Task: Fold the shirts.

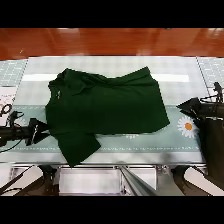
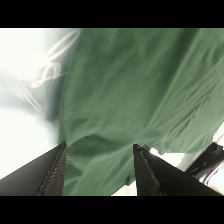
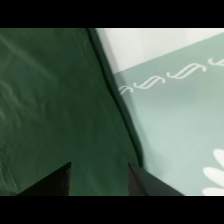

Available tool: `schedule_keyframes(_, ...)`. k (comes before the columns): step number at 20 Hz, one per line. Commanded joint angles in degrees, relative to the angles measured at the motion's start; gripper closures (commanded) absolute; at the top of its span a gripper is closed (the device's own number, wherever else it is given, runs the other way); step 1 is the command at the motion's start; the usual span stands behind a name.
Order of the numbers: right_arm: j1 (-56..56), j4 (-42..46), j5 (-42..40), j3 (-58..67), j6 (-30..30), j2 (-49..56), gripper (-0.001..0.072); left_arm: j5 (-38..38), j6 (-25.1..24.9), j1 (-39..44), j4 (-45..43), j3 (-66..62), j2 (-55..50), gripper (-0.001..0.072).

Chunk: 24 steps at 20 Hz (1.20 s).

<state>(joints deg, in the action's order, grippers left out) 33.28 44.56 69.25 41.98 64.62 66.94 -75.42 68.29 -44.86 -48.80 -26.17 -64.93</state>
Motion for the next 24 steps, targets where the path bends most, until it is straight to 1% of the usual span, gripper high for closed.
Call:
schedule_keyframes(1, 0.1, -1.1, -0.5, -0.9, -0.4, -0.5, 0.0309, 1.8, 0.4, 1.7, 0.0, 1.4, -3.1, 0.0198)
schedule_keyframes(6, 0.1, -1.1, -0.4, -0.9, -0.4, -0.5, 0.0309, 5.7, 0.4, 6.5, 0.3, 0.9, -5.7, 0.0199)
schedule_keyframes(7, 0.1, -1.0, -0.2, -0.9, -0.4, -0.5, 0.0309, 5.0, 0.0, 6.2, 0.2, -0.2, -5.7, 0.0198)
schedule_keyframes(11, 0.1, -1.0, -0.1, -0.9, -0.4, -0.5, 0.0309, -4.8, -0.1, 0.7, -3.2, -7.6, -5.3, 0.0198)
schedule_keyframes(13, 0.1, -1.0, -0.1, -0.9, -0.4, -0.5, 0.0309, -5.6, -0.1, -2.0, -3.3, -7.7, -5.0, 0.0199)
schedule_keyframes(14, 0.1, -0.9, -0.3, -0.9, -0.5, -0.5, 0.0309, -5.1, -0.1, -2.4, -3.3, -6.8, -5.1, 0.0198)
schedule_keyframes(16, 0.1, -0.9, -0.4, -0.9, -0.5, -0.4, 0.0309, -1.5, -0.1, -1.6, -3.0, -4.0, -5.2, 0.0199)
schedule_keyframes(18, 0.1, -0.9, -0.5, -0.9, -0.5, -0.4, 0.0309, 2.5, -0.1, 0.5, -3.0, -1.2, -5.6, 0.0199)
schedule_keyframes(20, 0.1, -0.8, -0.8, -0.9, -0.4, -0.4, 0.0309, 4.5, -0.1, 2.7, -2.6, 0.1, -7.7, 0.0199)
schedule_keyframes(22, 0.1, -0.8, -1.0, -0.9, -0.4, -0.4, 0.0309, 6.1, -0.2, 5.1, -0.2, 0.2, -9.6, 0.0199)
schedule_keyframes(23, 0.1, -0.8, -1.0, -0.9, -0.4, -0.4, 0.0309, 7.3, -0.8, 6.4, 2.3, 0.1, -9.8, 0.0200)
schedule_keyframes(24, 0.1, -0.8, -1.1, -0.9, -0.5, -0.4, 0.0309, 8.0, -1.4, 7.8, 4.6, 0.0, -9.7, 0.0216)
